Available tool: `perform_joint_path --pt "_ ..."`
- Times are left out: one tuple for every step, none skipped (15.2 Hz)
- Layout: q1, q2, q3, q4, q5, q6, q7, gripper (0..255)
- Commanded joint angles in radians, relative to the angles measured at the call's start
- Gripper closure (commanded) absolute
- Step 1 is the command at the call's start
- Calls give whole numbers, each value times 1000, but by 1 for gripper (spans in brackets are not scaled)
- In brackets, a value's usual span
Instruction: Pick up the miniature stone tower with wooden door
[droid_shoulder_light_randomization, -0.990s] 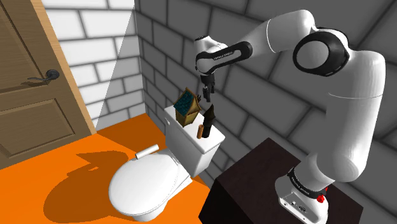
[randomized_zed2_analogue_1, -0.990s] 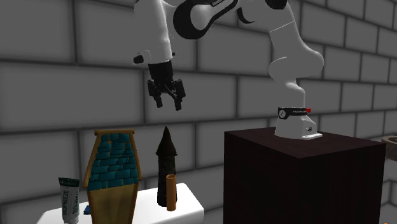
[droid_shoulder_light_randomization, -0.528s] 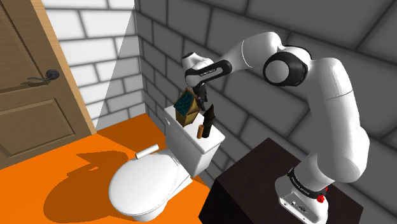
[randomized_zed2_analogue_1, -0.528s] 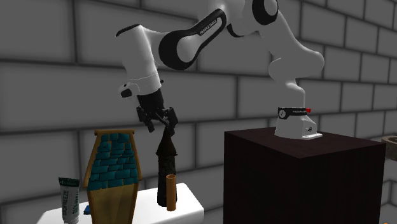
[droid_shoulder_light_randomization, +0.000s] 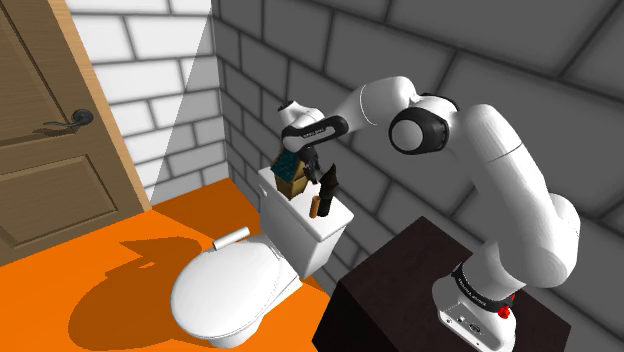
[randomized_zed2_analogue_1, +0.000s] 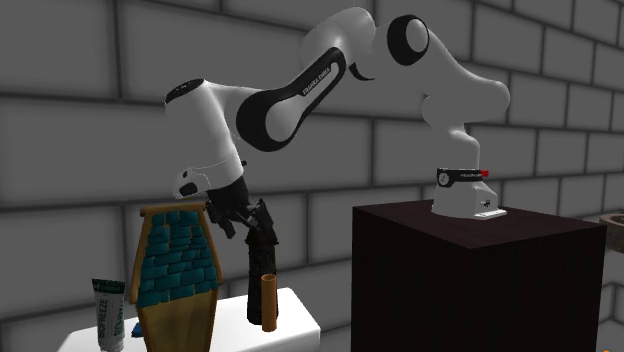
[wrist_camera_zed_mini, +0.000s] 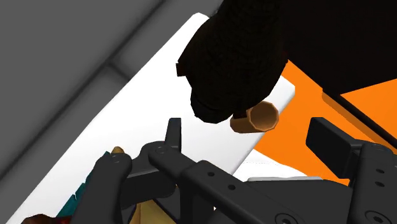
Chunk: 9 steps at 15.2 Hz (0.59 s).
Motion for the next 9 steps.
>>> perform_joint_path --pt "1 24 -1 5 -1 16 5 0" --pt "1 34 -1 10 -2 22 6 0" --pt "1 40 -1 13 -2 25 7 0" --pt "0 40 -1 13 -2 25 7 0" --pt "-1 34 -1 4 -3 28 6 255" --pt "-2 31 -1 2 -3 27 5 255" --pt "-3 32 -1 3 -3 27 5 255" --pt "-3 32 -2 3 -3 27 4 255" --pt "-3 31 -2 2 -3 28 4 255"
